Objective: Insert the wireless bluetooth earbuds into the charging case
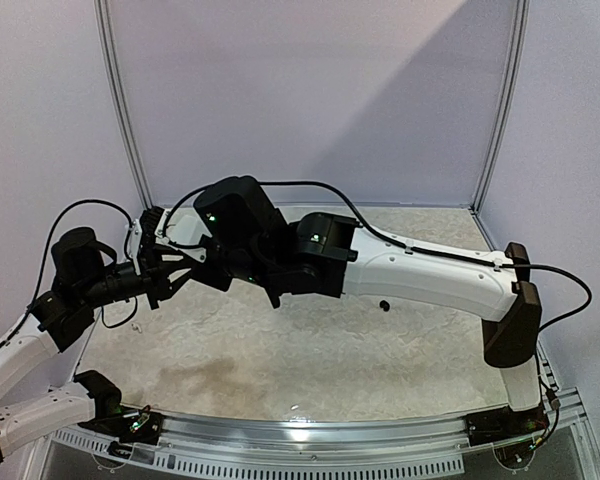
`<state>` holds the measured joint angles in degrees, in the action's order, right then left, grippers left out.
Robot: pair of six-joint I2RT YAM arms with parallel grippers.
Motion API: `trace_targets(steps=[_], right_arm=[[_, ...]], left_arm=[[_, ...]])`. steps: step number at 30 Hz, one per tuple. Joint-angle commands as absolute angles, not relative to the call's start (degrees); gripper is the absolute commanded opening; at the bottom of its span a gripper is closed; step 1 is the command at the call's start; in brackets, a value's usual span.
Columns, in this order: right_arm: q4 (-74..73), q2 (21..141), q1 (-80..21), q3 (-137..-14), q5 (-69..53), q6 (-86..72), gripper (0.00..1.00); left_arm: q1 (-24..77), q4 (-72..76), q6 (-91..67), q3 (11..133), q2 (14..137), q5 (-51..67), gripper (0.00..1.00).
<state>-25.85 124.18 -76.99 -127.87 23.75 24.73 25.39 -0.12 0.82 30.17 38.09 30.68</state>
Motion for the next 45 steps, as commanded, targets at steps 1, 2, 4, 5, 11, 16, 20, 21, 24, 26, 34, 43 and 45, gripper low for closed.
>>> trace_targets(steps=[1, 2, 4, 5, 11, 16, 20, 21, 24, 26, 34, 43, 45], right_arm=[[-28.17, 126.94, -77.52, -127.34, 25.19, 21.16, 0.06], [-27.36, 126.92, -77.59, -126.98, 25.38, 21.06, 0.06], [-26.1, 126.79, -77.52, -126.22, 25.06, 21.01, 0.06], [-25.76, 126.84, -77.37, -126.05, 24.98, 20.89, 0.07], [-24.99, 127.35, -77.06, -125.8, 25.15, 20.65, 0.07], [-26.23, 127.05, -77.06, -125.73, 24.54, 21.08, 0.11], [-27.31, 125.73, -77.03, -125.18, 24.61, 21.14, 0.16], [-27.25, 125.05, -77.06, -125.1, 24.59, 21.1, 0.17], [-27.03, 123.87, -77.02, -125.15, 24.41, 20.95, 0.21], [-27.57, 123.11, -76.9, -125.11, 24.44, 20.34, 0.21], [-27.66, 120.48, -76.42, -124.92, 23.14, 18.72, 0.21], [-27.03, 119.21, -76.1, -124.72, 23.43, 17.78, 0.19], [-25.63, 118.31, -75.98, -124.81, 22.11, 17.39, 0.17]], left_arm=[[25.95, 4.13, 0.25, 31.81, 37.22, 29.05, 0.0], [25.93, 4.13, 0.2, 31.89, 37.21, 29.19, 0.0], [25.93, 4.45, -0.76, 31.91, 37.33, 29.78, 0.0], [25.95, 4.68, -1.28, 31.98, 37.35, 30.17, 0.0], [25.93, 4.84, -2.28, 32.34, 37.31, 29.98, 0.0], [25.95, 4.64, -1.86, 32.21, 37.43, 29.61, 0.0], [25.95, 3.97, -1.85, 31.94, 37.44, 28.08, 0.0], [25.99, 3.88, -1.73, 31.77, 37.44, 28.04, 0.0], [25.96, 3.61, -1.66, 31.32, 37.53, 28.28, 0.0], [25.93, 3.53, -1.6, 31.21, 37.53, 28.3, 0.0], [25.98, 2.81, -1.04, 31.29, 37.62, 28.48, 0.0], [25.97, 1.54, -0.14, 31.4, 37.71, 29.36, 0.0], [25.93, 0.32, 2.56, 31.38, 37.64, 30.09, 0.0]])
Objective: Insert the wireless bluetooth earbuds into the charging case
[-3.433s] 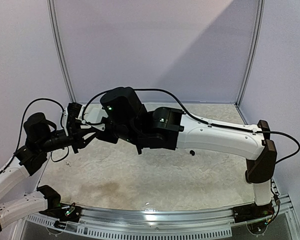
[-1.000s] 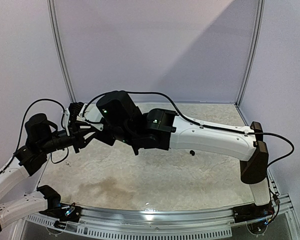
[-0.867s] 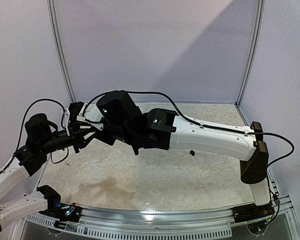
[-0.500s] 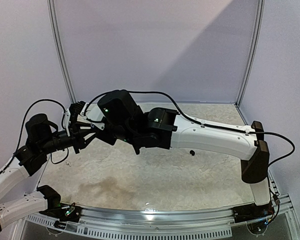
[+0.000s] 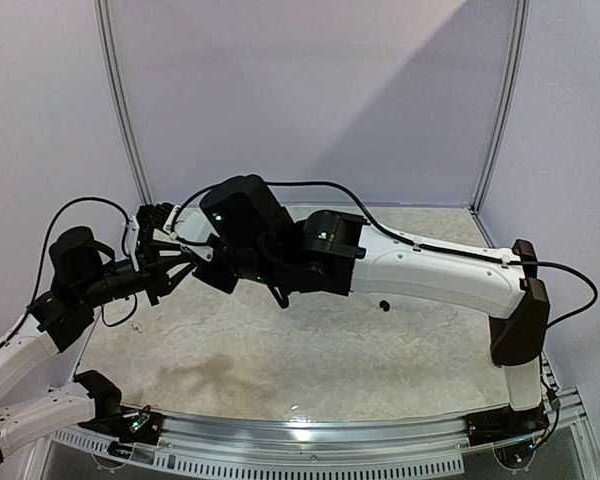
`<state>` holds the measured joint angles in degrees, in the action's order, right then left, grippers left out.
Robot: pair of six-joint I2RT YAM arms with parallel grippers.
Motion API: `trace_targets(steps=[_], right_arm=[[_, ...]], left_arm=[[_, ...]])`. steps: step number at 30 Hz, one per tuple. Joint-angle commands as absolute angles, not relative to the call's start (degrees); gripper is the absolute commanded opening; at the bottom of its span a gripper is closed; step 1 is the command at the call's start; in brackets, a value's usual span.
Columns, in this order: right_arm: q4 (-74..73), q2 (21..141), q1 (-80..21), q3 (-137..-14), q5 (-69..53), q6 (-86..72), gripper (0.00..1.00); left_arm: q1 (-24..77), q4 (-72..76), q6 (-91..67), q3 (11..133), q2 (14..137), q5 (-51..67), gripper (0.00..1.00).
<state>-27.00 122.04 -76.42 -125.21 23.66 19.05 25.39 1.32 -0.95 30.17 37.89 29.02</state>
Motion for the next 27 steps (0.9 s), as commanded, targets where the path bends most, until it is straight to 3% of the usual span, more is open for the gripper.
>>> trace_targets(steps=[1, 27], right_arm=[[-25.16, 118.08, -75.73, -124.85, 21.28, 16.75, 0.17], [-26.16, 121.83, -73.93, -123.75, 13.78, 11.27, 0.08]], left_arm=[[25.99, 0.19, 3.98, 31.42, 37.55, 30.14, 0.0], [25.95, -3.08, 8.8, 32.74, 37.29, 33.79, 0.0]])
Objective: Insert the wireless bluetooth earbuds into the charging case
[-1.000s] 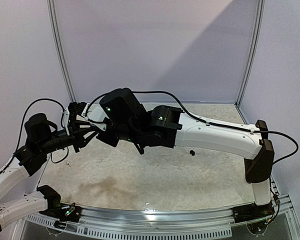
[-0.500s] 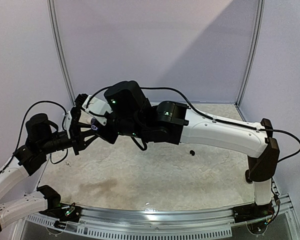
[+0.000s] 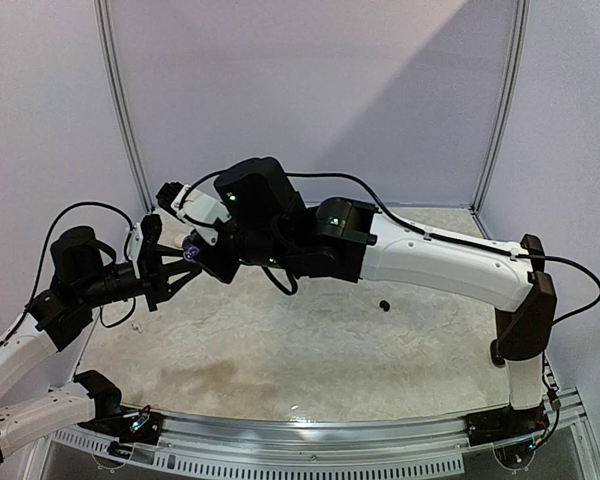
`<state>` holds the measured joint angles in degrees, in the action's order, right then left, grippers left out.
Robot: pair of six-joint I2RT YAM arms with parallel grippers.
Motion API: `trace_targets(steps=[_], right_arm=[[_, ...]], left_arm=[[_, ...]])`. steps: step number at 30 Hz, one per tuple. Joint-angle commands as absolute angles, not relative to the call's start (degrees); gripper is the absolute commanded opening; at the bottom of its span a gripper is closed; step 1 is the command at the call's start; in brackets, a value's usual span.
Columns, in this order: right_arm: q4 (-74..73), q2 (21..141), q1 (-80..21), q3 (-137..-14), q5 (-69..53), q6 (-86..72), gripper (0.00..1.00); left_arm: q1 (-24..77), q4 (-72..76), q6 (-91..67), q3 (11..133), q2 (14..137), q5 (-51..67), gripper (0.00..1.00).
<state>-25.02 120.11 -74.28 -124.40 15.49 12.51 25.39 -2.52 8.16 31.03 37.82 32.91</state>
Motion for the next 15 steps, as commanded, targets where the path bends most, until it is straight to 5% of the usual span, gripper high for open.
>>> trace_targets(steps=[1, 15], right_arm=[[-26.27, 122.02, -73.95, -123.63, 13.64, 11.19, 0.08], [-28.08, 124.26, -73.93, -122.72, 12.1, 9.3, 0.06]], left_arm=[[25.93, -3.12, 8.79, 32.78, 37.27, 33.83, 0.0], [25.95, -2.86, 8.75, 32.7, 37.29, 33.46, 0.0]])
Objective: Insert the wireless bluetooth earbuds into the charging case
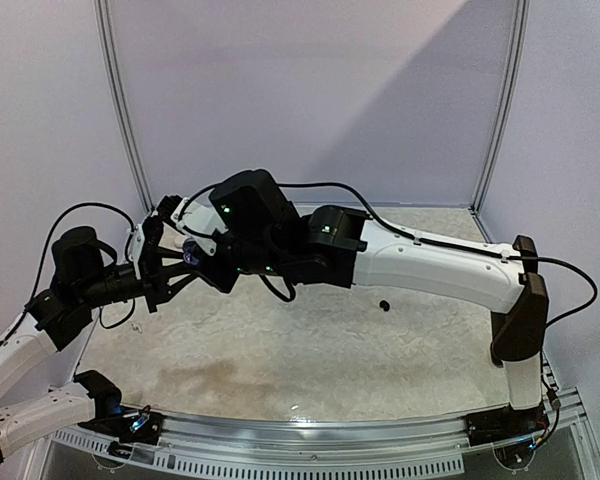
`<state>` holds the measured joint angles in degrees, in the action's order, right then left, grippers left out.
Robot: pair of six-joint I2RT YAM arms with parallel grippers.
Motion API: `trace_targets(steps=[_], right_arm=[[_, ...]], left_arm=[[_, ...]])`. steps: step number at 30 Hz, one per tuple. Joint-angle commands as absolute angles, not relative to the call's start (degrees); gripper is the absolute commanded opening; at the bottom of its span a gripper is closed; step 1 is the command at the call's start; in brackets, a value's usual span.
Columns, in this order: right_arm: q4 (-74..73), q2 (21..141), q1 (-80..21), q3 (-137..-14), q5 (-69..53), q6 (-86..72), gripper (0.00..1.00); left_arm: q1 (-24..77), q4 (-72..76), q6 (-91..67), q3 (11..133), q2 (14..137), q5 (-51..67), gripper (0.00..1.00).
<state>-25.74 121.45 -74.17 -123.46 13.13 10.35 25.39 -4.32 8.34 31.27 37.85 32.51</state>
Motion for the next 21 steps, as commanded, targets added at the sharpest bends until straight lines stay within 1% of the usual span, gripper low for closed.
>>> trace_targets(steps=[1, 7, 11, 14, 17, 19, 21], right_arm=[[-28.31, 124.34, -73.94, -122.76, 12.13, 9.4, 0.06], [-31.11, 123.79, -74.0, -127.27, 14.14, 10.86, 0.1], [-28.69, 119.67, -73.8, -128.32, 13.5, 11.51, 0.11], [-26.36, 116.5, -73.65, -126.82, 11.42, 10.22, 0.12], [-22.43, 114.79, -73.08, -124.28, 8.3, 6.34, 0.13], [-22.44, 115.19, -72.55, -123.98, 9.8, 3.7, 0.14], [-24.63, 117.38, -72.17, -125.73, 14.11, 1.66, 0.16]], left_arm=[[25.93, -2.89, 8.81, 32.7, 37.25, 33.46, 0.0], [25.97, -3.24, 7.81, 32.29, 37.46, 31.95, 0.0], [25.98, -6.0, 10.07, 31.05, 37.7, 30.54, 0.0], [25.94, -8.1, 14.48, 31.06, 37.45, 29.65, 0.0], [25.96, -9.49, 19.97, 31.71, 37.29, 31.23, 0.0], [25.96, -10.97, 25.28, 32.33, 36.99, 33.07, 0.0], [25.95, -13.61, 32.1, 32.95, 36.34, 35.06, 0.0]])
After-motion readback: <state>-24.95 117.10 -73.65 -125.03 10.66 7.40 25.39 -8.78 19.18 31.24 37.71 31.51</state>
